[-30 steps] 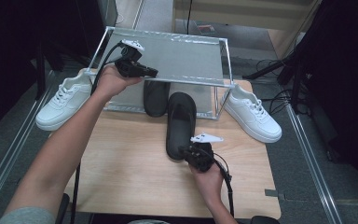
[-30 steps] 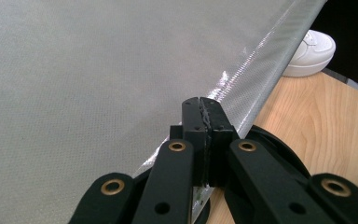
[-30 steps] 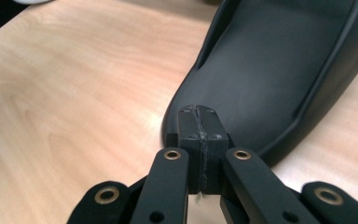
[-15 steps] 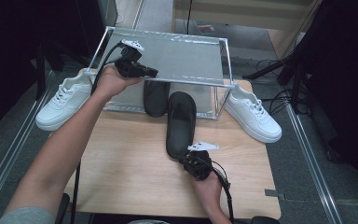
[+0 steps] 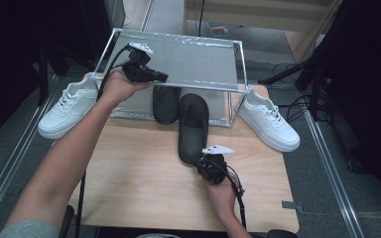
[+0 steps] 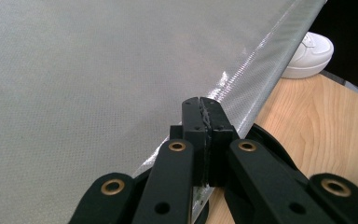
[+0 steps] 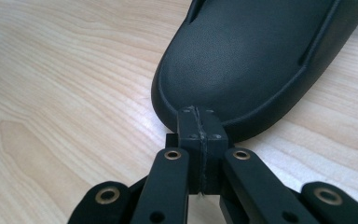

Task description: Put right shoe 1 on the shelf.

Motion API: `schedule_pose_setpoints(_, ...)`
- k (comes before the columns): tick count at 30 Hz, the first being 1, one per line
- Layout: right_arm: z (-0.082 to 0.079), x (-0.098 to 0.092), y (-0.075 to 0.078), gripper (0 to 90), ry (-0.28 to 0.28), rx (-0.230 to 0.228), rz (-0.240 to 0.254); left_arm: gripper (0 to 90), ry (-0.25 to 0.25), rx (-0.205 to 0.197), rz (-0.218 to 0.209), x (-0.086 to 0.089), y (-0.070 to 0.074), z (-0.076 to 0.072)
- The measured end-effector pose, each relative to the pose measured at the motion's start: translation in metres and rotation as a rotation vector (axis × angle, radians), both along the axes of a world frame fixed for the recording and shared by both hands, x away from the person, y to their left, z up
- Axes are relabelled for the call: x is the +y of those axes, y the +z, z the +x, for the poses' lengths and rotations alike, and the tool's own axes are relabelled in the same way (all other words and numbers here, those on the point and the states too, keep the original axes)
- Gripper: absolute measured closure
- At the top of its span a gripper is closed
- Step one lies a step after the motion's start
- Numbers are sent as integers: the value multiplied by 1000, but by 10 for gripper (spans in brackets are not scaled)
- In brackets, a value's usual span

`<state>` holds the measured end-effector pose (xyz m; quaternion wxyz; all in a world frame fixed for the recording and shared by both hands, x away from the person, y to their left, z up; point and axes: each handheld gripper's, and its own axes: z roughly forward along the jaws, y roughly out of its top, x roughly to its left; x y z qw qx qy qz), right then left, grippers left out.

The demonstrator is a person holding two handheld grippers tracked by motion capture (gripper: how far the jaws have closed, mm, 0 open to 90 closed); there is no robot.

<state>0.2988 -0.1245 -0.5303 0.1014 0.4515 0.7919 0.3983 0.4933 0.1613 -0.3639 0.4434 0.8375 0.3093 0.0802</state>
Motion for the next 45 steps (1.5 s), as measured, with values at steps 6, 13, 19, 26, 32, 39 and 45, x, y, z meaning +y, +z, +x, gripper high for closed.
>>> schedule_pose_setpoints(6,10,1,1,900,-10,-13,-20,900,2,-2,2,0,0,0)
schedule_pose_setpoints(13,23,-3,1,900,-30,-3,7,900,0,0,-4,0,0,0)
schedule_pose_setpoints(19,35,-2,2,900,-44,-15,-4,900,1,-2,-12,0,-1,0)
schedule_pose_setpoints(26,43,-3,-3,900,-62,-29,44,900,-1,-3,-13,1,-1,0)
schedule_pose_setpoints(32,50,2,1,900,-63,-45,59,900,-1,-3,-13,1,-1,0)
schedule_pose_setpoints(39,61,9,10,900,-58,-73,48,900,0,-3,-13,1,-1,0)
schedule_pose_setpoints(45,77,12,15,900,-60,-73,35,900,2,6,-23,1,-2,1)
